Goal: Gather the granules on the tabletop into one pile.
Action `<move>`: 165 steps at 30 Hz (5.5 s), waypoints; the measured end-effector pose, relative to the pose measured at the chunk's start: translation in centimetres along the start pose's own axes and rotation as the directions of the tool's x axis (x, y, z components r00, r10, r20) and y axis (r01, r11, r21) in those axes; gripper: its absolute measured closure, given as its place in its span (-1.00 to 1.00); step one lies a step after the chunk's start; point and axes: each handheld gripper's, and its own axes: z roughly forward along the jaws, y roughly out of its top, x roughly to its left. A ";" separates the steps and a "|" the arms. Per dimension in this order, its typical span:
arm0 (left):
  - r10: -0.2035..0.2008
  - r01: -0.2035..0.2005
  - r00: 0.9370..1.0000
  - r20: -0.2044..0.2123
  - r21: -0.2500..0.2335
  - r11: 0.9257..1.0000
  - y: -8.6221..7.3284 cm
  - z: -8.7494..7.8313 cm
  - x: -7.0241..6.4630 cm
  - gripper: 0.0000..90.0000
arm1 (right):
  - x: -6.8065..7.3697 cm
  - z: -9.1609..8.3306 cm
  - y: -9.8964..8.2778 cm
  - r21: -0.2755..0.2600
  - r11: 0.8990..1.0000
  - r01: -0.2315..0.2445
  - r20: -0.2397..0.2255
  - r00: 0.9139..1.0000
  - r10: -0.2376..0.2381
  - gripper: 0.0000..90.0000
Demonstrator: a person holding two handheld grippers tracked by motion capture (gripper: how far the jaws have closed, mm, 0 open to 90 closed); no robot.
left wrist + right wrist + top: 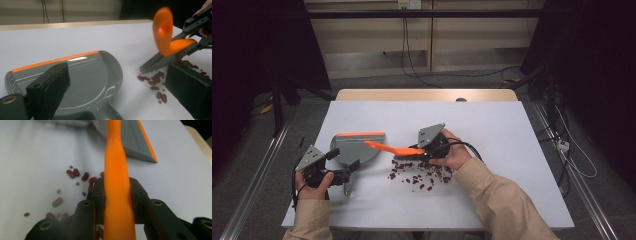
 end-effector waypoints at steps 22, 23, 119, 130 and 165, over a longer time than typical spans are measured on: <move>-0.005 0.005 1.000 -0.002 -0.009 1.000 0.2 -0.1 0.3 -0.87 | -0.1 1.8 -0.1 0.025 0.999 -0.045 0.024 0.999 0.045 0.59; -0.007 0.007 1.000 -0.004 -0.011 1.000 0.2 -0.1 0.2 -0.87 | 0.1 1.8 0.0 0.022 0.999 -0.046 0.019 0.999 0.046 0.59; 0.005 -0.005 1.000 -0.002 -0.006 1.000 0.1 -0.2 0.1 -0.87 | 5.9 1.1 -1.4 -0.177 0.612 -0.771 0.145 0.594 0.791 0.58; 0.009 -0.009 1.000 -0.002 -0.004 1.000 0.1 -0.1 0.0 -0.87 | 5.4 -0.2 -2.5 -0.189 0.601 -0.777 0.171 0.576 0.799 0.58; 0.016 -0.016 1.000 0.003 0.007 1.000 0.1 0.2 -0.1 -0.87 | 4.3 -2.4 -3.7 -0.203 0.629 -0.750 0.230 0.588 0.776 0.58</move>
